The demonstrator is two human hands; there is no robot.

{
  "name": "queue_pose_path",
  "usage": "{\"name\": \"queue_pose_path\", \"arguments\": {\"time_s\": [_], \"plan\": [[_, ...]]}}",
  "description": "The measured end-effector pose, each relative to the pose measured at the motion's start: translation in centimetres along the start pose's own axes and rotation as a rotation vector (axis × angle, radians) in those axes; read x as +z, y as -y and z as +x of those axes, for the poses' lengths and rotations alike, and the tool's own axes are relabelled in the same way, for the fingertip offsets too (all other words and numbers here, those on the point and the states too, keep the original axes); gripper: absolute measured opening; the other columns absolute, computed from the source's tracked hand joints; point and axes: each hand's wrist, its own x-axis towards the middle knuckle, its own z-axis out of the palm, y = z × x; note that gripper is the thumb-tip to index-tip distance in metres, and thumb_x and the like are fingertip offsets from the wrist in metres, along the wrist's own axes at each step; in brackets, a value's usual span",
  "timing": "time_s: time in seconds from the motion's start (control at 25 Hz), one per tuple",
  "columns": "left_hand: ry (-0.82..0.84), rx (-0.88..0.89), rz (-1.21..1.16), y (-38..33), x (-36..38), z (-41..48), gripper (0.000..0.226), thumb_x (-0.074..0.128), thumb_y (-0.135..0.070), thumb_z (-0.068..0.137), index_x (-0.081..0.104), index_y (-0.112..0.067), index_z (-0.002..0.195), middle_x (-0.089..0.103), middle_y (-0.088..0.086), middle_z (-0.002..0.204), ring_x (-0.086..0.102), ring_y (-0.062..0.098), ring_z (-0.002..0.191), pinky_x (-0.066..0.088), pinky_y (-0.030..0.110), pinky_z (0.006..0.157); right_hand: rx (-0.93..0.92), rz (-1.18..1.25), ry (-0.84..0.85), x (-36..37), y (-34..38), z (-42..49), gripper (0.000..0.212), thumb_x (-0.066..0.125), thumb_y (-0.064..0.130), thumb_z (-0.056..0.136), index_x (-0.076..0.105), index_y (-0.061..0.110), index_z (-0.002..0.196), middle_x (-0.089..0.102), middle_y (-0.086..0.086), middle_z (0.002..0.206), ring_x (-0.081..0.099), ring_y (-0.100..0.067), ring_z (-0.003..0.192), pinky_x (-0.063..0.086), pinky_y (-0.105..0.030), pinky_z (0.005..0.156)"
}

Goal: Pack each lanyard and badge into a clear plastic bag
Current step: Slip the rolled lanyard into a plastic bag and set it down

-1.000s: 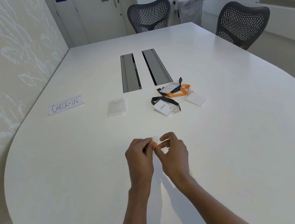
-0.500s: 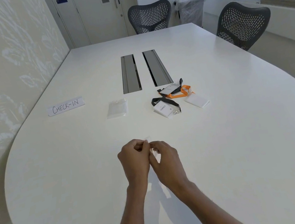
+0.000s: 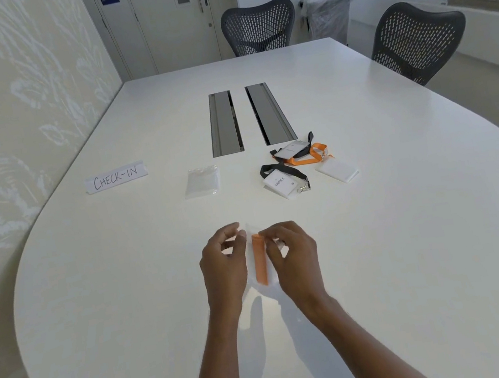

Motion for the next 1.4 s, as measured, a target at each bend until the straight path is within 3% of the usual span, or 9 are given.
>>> {"name": "queue_pose_path", "arguments": {"time_s": [0.08, 0.2, 0.44, 0.56, 0.68, 0.8, 1.12, 1.4], "plan": [[0.093, -0.023, -0.009, 0.5, -0.5, 0.5, 0.027, 0.067, -0.025, 0.104, 0.072, -0.028, 0.13, 0.073, -0.017, 0.123, 0.066, -0.002, 0.113, 0.05, 0.019, 0.096, -0.041, -0.009, 0.011, -0.6, -0.1, 0.8, 0.024, 0.069, 0.001, 0.096, 0.08, 0.022, 0.099, 0.066, 0.017, 0.101, 0.065, -0.003, 0.097, 0.051, -0.012, 0.081], [0.199, -0.05, -0.111, 1.2, -1.0, 0.8, 0.023, 0.07, -0.023, 0.102, 0.076, -0.026, 0.123, 0.079, -0.014, 0.117, 0.072, 0.006, 0.113, 0.054, 0.028, 0.103, -0.127, -0.005, 0.079, -1.6, -0.4, 1.4, 0.026, 0.068, -0.004, 0.095, 0.081, 0.019, 0.101, 0.066, 0.011, 0.103, 0.065, -0.003, 0.098, 0.051, -0.013, 0.083], [0.32, 0.003, -0.233, 1.7, -2.2, 1.3, 0.006, 0.077, -0.021, 0.097, 0.08, -0.025, 0.099, 0.08, -0.003, 0.096, 0.07, 0.009, 0.087, 0.056, 0.021, 0.08, -0.126, 0.089, 0.193, -3.3, -1.3, 2.5, 0.035, 0.064, -0.014, 0.093, 0.081, 0.014, 0.102, 0.068, 0.001, 0.111, 0.069, -0.016, 0.107, 0.056, -0.022, 0.089], [0.291, 0.06, -0.202, 1.9, -2.0, 1.1, 0.008, 0.078, -0.015, 0.094, 0.08, -0.022, 0.09, 0.079, -0.002, 0.091, 0.069, 0.009, 0.083, 0.054, 0.017, 0.078, -0.028, 0.175, 0.194, -3.5, -1.5, 2.7, 0.027, 0.068, -0.002, 0.097, 0.076, 0.018, 0.112, 0.07, 0.003, 0.117, 0.07, -0.012, 0.11, 0.055, -0.017, 0.087], [0.251, 0.044, -0.282, 1.8, -1.8, 1.0, 0.007, 0.078, -0.011, 0.091, 0.08, -0.017, 0.088, 0.078, 0.005, 0.087, 0.067, 0.014, 0.079, 0.056, 0.021, 0.075, 0.173, 0.233, 0.216, -3.7, -1.9, 2.7, 0.017, 0.073, 0.015, 0.098, 0.072, 0.021, 0.114, 0.076, 0.006, 0.11, 0.073, -0.007, 0.099, 0.058, -0.023, 0.088], [0.227, 0.023, -0.296, 1.9, -2.1, 1.1, 0.005, 0.08, -0.01, 0.09, 0.082, -0.015, 0.088, 0.078, 0.008, 0.083, 0.068, 0.017, 0.075, 0.058, 0.024, 0.076, 0.235, 0.326, 0.246, -4.1, -2.4, 2.6, 0.006, 0.071, 0.011, 0.099, 0.076, 0.016, 0.098, 0.077, 0.0, 0.09, 0.068, -0.01, 0.078, 0.057, -0.024, 0.079], [0.215, 0.077, -0.105, 2.5, -2.9, 1.1, 0.019, 0.077, -0.009, 0.093, 0.08, -0.026, 0.085, 0.081, -0.003, 0.089, 0.072, 0.009, 0.082, 0.055, 0.019, 0.08, 0.241, 0.297, 0.286, -4.9, -2.3, 3.2, 0.006, 0.074, 0.01, 0.097, 0.077, 0.015, 0.098, 0.078, -0.001, 0.082, 0.068, -0.01, 0.073, 0.057, -0.021, 0.075], [0.191, 0.072, -0.097, 2.5, -2.5, 1.0, 0.018, 0.073, -0.013, 0.097, 0.076, -0.028, 0.088, 0.079, -0.006, 0.093, 0.074, 0.011, 0.092, 0.059, 0.04, 0.096, 0.262, 0.241, 0.285, -4.6, -2.1, 2.9, 0.009, 0.072, 0.008, 0.097, 0.077, 0.016, 0.095, 0.079, -0.001, 0.087, 0.069, -0.012, 0.075, 0.056, -0.027, 0.078]]}}
